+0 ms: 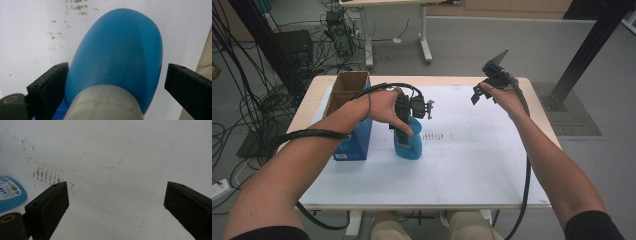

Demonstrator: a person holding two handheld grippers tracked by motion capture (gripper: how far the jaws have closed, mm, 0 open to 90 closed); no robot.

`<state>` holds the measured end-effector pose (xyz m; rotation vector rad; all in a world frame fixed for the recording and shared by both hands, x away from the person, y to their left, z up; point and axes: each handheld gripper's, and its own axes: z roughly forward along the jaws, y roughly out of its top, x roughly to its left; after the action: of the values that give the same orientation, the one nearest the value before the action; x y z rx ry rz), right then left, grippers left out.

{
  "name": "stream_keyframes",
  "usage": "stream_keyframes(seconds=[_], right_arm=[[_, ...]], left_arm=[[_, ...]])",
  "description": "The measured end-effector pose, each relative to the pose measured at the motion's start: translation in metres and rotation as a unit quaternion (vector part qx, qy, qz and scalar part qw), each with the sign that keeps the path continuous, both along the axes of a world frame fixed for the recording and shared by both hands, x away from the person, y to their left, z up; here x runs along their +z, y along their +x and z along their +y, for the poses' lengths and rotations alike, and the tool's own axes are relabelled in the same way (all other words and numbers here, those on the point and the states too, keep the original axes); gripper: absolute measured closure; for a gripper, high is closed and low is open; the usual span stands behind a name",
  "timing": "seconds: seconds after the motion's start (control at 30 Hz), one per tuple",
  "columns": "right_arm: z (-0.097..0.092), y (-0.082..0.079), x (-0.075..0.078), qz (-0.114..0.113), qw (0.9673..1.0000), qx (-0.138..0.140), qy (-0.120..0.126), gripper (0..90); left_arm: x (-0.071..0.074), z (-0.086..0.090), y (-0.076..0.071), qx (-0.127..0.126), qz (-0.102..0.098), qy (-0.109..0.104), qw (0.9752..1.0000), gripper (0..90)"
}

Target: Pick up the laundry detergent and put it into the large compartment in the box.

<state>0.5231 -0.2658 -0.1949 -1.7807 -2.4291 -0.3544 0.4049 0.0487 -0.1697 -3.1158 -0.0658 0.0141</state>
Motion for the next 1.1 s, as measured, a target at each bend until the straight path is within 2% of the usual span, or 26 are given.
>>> stream_keyframes(seconds=[1.1], right_arm=[[0.0001,0.0016,-0.002,0.003,1.0,0.006,0.001,5.7]], left_arm=[[-0.0017,-0.0019,0.0002,-0.005,-0.002,0.0,1.0,7.5]])
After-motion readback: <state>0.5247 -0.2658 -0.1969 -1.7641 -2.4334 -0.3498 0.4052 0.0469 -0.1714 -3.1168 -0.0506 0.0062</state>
